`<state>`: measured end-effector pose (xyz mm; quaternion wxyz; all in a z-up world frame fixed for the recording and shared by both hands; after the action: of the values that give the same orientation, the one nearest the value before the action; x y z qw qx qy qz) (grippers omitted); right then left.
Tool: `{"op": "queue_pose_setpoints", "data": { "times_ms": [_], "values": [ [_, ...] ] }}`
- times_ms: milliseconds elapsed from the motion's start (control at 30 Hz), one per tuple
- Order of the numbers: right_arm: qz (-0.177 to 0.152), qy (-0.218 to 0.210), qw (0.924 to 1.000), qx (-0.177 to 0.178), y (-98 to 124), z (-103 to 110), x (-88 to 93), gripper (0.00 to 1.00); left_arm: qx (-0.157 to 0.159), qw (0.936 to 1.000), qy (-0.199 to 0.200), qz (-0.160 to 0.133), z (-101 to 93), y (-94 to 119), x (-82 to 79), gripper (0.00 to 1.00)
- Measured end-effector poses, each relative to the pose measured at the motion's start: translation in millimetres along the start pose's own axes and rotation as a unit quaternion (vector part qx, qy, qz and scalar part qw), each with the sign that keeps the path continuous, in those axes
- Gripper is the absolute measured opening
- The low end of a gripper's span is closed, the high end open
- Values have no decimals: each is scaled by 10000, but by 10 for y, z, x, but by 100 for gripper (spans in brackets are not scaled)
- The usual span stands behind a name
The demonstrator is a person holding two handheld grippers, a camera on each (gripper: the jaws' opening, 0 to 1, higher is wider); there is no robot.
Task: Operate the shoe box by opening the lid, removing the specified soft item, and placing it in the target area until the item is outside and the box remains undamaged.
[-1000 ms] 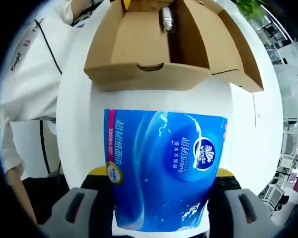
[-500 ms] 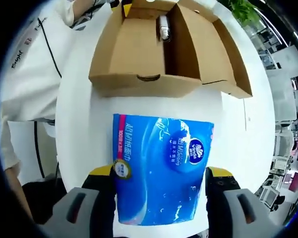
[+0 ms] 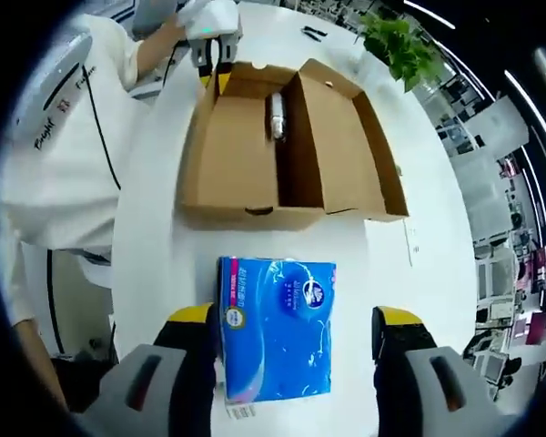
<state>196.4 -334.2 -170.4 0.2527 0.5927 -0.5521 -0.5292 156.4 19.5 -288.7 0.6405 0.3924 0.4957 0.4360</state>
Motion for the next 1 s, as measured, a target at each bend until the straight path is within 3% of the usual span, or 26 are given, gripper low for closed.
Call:
{"op": "queue_pose_setpoints", "data": {
  "times_ms": [67, 233, 367, 500, 633, 733, 767, 900, 1000],
  "values": [
    [-360, -116, 9993, -9, 34, -9, -68, 68, 3, 10000, 3, 8, -1, 1, -2, 7],
    [-887, -501, 9948, -90, 98, -15, -114, 60, 8, 10000, 10, 7, 0, 2, -5, 7],
    [-1810, -575, 9818, -12, 137, -65, -267, 56, 2, 10000, 2, 6, 0, 1, -8, 7],
    [-2269, -764, 9708, 124, 151, -119, -317, 55, -6, 10000, -1, 3, -27, 3, -17, 7],
    [-2513, -1094, 9610, 367, 94, -199, -303, 50, -11, 10000, -8, 1, -39, 6, -20, 7],
    [-2872, -1273, 9475, 592, 107, -262, -336, 51, -14, 10000, -8, 3, -47, 8, -21, 7],
    [-3084, -1301, 9399, 679, 134, -277, -370, 51, -15, 10000, -8, 3, -49, 9, -22, 7],
    [-3417, -1551, 9224, 914, 181, -286, -401, 52, -27, 10000, 0, -14, -55, 13, -24, 8],
    [-3594, -1787, 9065, 1311, 241, -344, -375, 52, -17, 10000, -17, -22, -48, 13, -23, 7]
  ]
}}
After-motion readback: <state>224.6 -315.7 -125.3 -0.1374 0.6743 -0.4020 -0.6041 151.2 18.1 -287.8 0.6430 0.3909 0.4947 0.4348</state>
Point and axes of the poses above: the point that each gripper's makers call its tool centre point, and the gripper's own axes: y roughly backward along the fingers, z roughly to its left, x roughly out of its underside, the point moved 3 cm from there along y, roughly backward along the fingers, and after that the axes turned 6 degrees about -y, right-handed, at the moved point
